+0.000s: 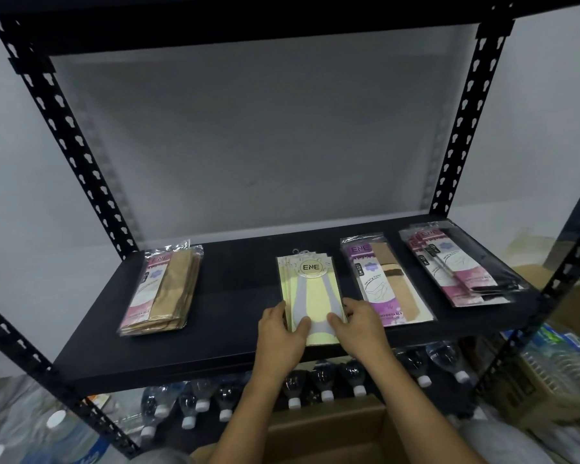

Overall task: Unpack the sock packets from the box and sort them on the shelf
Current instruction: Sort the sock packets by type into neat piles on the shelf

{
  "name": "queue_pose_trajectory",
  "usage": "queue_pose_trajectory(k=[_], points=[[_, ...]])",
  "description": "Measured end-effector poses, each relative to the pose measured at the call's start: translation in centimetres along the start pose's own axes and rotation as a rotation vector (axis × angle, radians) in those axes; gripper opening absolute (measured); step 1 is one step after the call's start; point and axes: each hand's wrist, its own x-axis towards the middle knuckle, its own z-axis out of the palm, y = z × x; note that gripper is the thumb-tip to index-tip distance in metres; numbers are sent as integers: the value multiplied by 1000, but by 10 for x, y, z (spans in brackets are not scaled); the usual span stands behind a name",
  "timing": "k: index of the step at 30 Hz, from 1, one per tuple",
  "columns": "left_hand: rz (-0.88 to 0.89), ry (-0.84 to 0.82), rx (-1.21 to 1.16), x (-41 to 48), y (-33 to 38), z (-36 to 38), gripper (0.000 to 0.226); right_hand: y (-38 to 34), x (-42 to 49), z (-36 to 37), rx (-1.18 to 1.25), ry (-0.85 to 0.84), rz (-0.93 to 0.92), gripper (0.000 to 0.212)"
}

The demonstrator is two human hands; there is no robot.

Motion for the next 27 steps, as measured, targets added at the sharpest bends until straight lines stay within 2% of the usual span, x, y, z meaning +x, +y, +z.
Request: queue_pose_trajectory(k=[5, 9, 14, 21, 27], points=[[27, 3, 0, -1, -5, 0, 43, -2, 1, 3, -62, -6, -47, 31], [-15, -15, -44, 3, -7, -2, 48, 2, 5, 0, -19, -11, -21, 30], [-98, 29, -132, 13, -12, -9, 62, 6, 10, -2, -13, 25, 24, 51], [-78, -17, -105, 18, -12, -10, 50, 3, 16, -3, -24, -50, -9, 26], [-39, 30, -90, 13, -9, -2, 42, 0, 17, -2, -61, -52, -29, 21]])
